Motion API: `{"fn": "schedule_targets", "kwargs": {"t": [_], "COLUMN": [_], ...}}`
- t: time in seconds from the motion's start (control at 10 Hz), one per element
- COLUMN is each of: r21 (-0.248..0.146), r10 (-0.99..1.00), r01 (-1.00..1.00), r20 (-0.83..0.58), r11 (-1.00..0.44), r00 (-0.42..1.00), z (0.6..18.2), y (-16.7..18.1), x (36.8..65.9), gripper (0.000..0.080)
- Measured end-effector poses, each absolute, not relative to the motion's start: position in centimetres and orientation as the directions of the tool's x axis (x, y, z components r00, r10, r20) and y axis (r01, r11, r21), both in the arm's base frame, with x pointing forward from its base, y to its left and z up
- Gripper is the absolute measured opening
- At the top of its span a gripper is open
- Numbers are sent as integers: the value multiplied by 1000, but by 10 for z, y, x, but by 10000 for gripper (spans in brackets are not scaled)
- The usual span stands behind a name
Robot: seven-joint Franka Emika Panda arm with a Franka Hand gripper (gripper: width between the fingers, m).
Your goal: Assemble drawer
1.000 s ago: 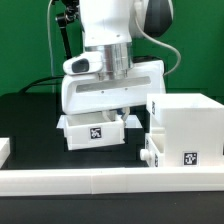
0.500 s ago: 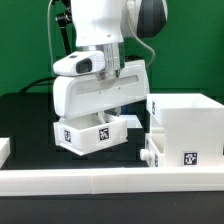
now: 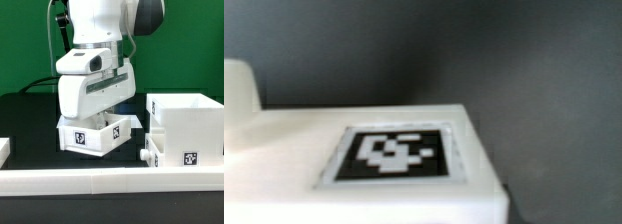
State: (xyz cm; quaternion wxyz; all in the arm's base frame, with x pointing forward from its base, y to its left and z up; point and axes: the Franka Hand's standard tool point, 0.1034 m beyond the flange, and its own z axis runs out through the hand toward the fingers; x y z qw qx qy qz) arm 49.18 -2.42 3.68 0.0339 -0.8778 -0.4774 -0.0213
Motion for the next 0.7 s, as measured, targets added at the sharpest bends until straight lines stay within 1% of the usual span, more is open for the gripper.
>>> {"fn": "schedule_targets", "kwargs": {"t": [0.1,0.2,0.4,0.6,0.7], "r21": [-37,-28,-7,-4,-1], "r10": [880,940,980,998,998], "r01": [883,941,981,999,999], "r20": [64,56,46,40,40], "r11": [-469,-337,-194,-54,-38], "r00": [470,338,194,54,38], "z": [37,44,55,52,53], "y": [-26,-32,-39,-41,-42], "x": [492,501,519,517,519], "gripper": [42,42,42,42,42]}}
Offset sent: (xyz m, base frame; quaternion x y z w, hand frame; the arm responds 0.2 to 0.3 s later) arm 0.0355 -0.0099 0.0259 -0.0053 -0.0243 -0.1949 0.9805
